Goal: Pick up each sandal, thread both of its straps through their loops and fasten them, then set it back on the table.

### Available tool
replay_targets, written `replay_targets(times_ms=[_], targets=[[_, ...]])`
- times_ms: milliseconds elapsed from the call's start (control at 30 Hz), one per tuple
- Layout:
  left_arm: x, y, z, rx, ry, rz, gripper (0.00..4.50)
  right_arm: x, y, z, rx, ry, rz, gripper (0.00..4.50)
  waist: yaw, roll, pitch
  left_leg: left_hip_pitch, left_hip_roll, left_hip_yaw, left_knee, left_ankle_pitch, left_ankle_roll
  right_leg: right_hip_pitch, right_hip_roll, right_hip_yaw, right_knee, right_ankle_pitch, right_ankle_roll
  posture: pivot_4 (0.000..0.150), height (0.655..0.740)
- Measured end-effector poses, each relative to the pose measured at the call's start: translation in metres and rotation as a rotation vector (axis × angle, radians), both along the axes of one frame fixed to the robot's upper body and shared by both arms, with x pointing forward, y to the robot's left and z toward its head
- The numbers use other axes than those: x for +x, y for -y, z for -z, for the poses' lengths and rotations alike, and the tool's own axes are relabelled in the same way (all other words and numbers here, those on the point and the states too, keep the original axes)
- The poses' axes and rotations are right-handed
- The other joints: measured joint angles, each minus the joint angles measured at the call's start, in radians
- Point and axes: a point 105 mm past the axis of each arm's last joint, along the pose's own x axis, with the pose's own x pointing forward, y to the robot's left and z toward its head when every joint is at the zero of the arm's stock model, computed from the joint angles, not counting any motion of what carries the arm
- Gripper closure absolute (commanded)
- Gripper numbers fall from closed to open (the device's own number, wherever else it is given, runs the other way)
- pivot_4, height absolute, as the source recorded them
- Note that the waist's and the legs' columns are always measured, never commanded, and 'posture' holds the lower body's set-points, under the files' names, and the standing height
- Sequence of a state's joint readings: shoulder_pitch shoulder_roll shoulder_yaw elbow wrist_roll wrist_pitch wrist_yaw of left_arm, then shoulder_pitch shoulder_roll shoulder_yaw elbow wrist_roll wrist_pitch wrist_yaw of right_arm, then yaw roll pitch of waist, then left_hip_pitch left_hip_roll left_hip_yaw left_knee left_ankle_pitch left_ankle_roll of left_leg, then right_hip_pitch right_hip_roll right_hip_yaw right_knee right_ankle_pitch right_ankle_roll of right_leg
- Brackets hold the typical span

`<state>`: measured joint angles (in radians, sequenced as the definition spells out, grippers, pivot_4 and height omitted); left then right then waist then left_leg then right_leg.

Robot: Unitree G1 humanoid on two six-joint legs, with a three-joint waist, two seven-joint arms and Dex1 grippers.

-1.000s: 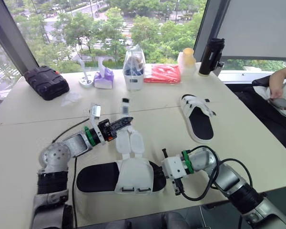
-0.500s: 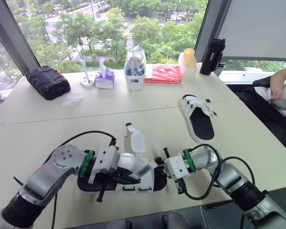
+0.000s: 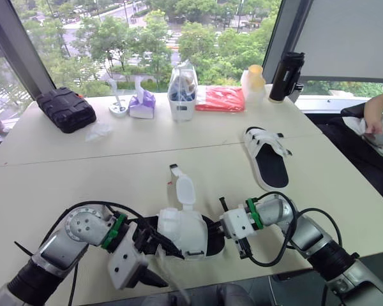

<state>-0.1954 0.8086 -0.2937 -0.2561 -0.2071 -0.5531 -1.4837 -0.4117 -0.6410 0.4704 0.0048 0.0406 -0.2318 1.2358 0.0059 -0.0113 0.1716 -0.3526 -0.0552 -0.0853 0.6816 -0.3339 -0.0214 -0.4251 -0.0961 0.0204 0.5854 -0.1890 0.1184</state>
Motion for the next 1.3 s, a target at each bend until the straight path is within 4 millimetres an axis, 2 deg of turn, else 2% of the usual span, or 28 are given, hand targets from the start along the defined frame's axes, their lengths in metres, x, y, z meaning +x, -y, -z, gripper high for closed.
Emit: replay_targets(times_ms=[133, 333, 433, 600, 700, 800, 933, 1033, 1167, 1300], targets=[[-0.006, -0.008, 0.005, 0.011, 0.007, -0.003, 0.04, 0.000, 0.000, 0.000, -0.002, 0.001, -0.004, 4.50, 0.000, 0.000, 0.000, 0.000, 0.000, 0.000, 0.000, 0.000, 0.000, 0.000, 0.000, 0.000, 0.000, 0.000, 0.000, 0.150, 0.7400], [-0.016, -0.050, 0.006, 0.059, -0.033, -0.159, 0.04, 0.001, 0.000, 0.000, -0.008, 0.008, -0.018, 4.50, 0.000, 0.001, 0.000, 0.001, 0.001, 0.000, 0.000, 0.000, 0.001, 0.001, 0.000, 0.000, 0.000, 0.000, 0.000, 0.150, 0.7400], [-0.017, -0.059, 0.004, 0.030, -0.030, -0.222, 0.04, 0.002, 0.000, 0.000, -0.010, 0.010, -0.021, 4.50, 0.003, 0.000, 0.000, 0.002, 0.001, 0.000, 0.000, 0.000, 0.001, 0.002, 0.000, 0.000, 0.000, 0.000, 0.000, 0.150, 0.7400], [0.002, -0.082, -0.005, -0.034, -0.002, -0.421, 0.04, 0.003, 0.001, 0.000, -0.012, 0.014, -0.026, 4.50, 0.005, 0.000, 0.000, 0.003, 0.001, 0.000, 0.000, 0.000, 0.001, 0.003, 0.001, -0.001, 0.001, 0.000, 0.000, 0.150, 0.7400], [0.021, -0.080, -0.011, -0.135, -0.027, -0.551, 0.04, 0.003, 0.001, 0.000, -0.015, 0.013, -0.028, 4.50, 0.006, 0.001, 0.001, 0.006, 0.001, 0.000, 0.000, 0.000, 0.001, 0.006, 0.001, -0.001, 0.001, 0.000, 0.001, 0.150, 0.7400], [0.041, -0.070, -0.014, -0.234, -0.075, -0.644, 0.88, 0.003, -0.001, 0.001, -0.013, 0.010, -0.029, 4.50, 0.003, 0.001, 0.001, 0.009, 0.000, 0.000, 0.000, 0.000, 0.001, 0.008, 0.001, -0.001, 0.001, 0.000, 0.001, 0.150, 0.7400], [0.050, -0.056, -0.003, -0.249, -0.203, -0.689, 2.94, 0.004, -0.002, 0.002, -0.013, 0.010, -0.030, 4.50, 0.000, 0.002, 0.001, 0.013, 0.000, 0.000, -0.002, -0.001, 0.001, 0.012, 0.001, -0.001, 0.001, -0.001, 0.002, 0.150, 0.7400], [0.049, -0.053, 0.006, -0.209, -0.291, -0.702, 4.44, 0.004, -0.002, 0.002, -0.012, 0.010, -0.029, 4.50, -0.002, 0.002, 0.001, 0.013, 0.001, 0.000, -0.002, -0.001, 0.001, 0.012, 0.002, -0.001, 0.001, -0.001, 0.002, 0.150, 0.7400], [0.044, -0.051, 0.014, -0.149, -0.394, -0.693, 4.44, 0.004, -0.002, 0.001, -0.012, 0.011, -0.028, 4.50, -0.001, 0.003, 0.001, 0.013, 0.002, 0.000, -0.002, -0.001, 0.001, 0.012, 0.001, -0.001, 0.001, -0.002, 0.003, 0.150, 0.7400], [0.052, -0.037, 0.012, -0.182, -0.441, -0.710, 4.44, 0.005, -0.003, 0.000, -0.001, 0.013, -0.016, 4.50, -0.001, 0.003, 0.002, 0.013, 0.002, -0.001, -0.002, -0.001, 0.001, 0.012, 0.001, -0.001, 0.001, -0.002, 0.003, 0.150, 0.7400]])
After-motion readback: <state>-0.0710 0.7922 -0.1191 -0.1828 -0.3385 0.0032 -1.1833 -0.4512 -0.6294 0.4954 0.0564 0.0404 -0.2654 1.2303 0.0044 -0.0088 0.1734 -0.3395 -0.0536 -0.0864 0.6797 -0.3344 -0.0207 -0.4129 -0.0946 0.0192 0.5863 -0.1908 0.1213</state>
